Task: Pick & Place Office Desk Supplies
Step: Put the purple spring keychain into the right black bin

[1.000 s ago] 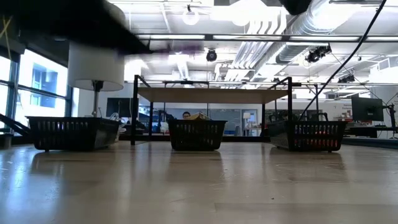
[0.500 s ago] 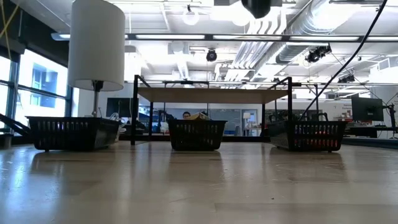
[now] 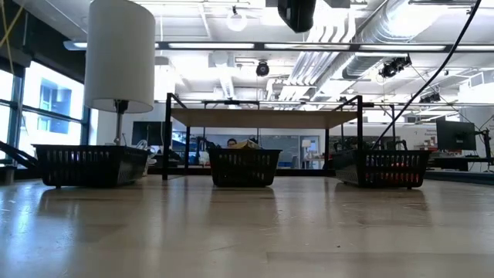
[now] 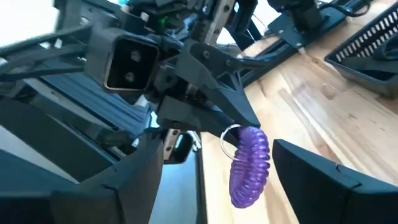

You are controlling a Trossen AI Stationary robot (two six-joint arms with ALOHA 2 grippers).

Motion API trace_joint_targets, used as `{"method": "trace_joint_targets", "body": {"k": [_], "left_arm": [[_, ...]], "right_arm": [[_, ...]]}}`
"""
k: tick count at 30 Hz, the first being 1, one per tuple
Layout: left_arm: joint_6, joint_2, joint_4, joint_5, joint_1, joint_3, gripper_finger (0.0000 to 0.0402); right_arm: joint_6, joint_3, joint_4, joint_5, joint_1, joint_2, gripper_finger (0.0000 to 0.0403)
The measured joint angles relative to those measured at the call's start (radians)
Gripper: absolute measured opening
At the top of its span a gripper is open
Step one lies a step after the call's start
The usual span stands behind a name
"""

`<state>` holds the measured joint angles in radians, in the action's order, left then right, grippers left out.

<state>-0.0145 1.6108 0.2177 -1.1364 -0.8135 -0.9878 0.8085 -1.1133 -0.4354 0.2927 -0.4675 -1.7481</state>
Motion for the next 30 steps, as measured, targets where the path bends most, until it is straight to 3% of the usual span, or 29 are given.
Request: {"method": "trace_joint_targets", "body": {"k": [4,9,18,25,30], "left_arm": [[0.021,0.0,0.0,-0.001,0.014,0.0,0.0023],[0.023,0.0,0.0,0.0,0.022,0.0,0.0023],[0.04,0.0,-0.003,-0.004,0.022,0.0,0.0046],[0.074,-0.001,0.0,0.007,0.022,0.0,0.008],[0.07,-0.001,0.001,0.078,0.022,0.0,0.0122]], "right_arm": [[-0.001,0.0,0.03,-0.004,0.011,0.0,0.0279],[-0.039,0.0,0.03,-0.003,0.013,0.0,0.0222],[-0.128,0.0,0.085,-0.008,0.031,0.0,0.0026],[-0.141,0.0,0.089,-0.031,0.037,0.0,0.0017],[-0.152,0.0,0.116,-0.032,0.037,0.0,0.0013]]}}
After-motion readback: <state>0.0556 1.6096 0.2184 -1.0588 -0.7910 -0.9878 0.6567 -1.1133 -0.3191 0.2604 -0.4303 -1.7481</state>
